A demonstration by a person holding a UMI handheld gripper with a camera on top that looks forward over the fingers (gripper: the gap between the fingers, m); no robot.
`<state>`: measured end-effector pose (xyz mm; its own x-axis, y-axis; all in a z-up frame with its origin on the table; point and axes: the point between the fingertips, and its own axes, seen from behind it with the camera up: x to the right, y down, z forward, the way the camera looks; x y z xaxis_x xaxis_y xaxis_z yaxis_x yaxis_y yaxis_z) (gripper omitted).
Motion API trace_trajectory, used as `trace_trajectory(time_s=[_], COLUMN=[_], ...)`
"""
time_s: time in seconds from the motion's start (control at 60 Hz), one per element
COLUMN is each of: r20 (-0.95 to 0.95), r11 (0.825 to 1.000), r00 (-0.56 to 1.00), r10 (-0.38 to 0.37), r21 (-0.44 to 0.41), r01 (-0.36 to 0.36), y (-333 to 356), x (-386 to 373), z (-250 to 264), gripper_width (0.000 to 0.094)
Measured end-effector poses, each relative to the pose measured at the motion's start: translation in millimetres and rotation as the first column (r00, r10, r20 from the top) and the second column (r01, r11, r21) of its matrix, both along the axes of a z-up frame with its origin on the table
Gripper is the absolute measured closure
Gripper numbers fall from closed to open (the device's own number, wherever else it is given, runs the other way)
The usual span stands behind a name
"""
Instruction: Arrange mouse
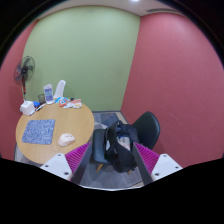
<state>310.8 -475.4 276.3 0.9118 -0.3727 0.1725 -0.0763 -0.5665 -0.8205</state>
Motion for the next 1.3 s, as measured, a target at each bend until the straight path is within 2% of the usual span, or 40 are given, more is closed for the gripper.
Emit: trace_trajectory(time_s=[0.283,0.467,0.55,0.717,0.95,1.017,1.3], r20=[-0.014,-0.093,-0.128,-0.163,-0.205,-0.195,-0.318], r11=[0.999,0.998,0.996,0.987,0.976,0.975,0.977], r00=[0.999,0.995,0.992,0.979,0.959,0.959,0.931], r10=[-0.037,-0.023,0.018,0.122,0.198,0.206,0.181], r21=[0.018,-0.066,-0.089,-0.08,-0.047,-0.038,-0.05], r01=[0.038,0.017,-0.03,-0.136,-0.212,-0.217,-0.207], y=[-17.7,-17.3,-6.6,43.5,137.5,167.6,248.9], x=[-48.9,-95.1,-128.0,-181.8,-205.4,-208.5,-187.2], z=[-35.1,-96.1,-122.6,-162.9,-216.1,-239.2,-277.0], gripper_width=[0.01,0.0102,0.0103,0.0099,0.0099,0.01,0.0101])
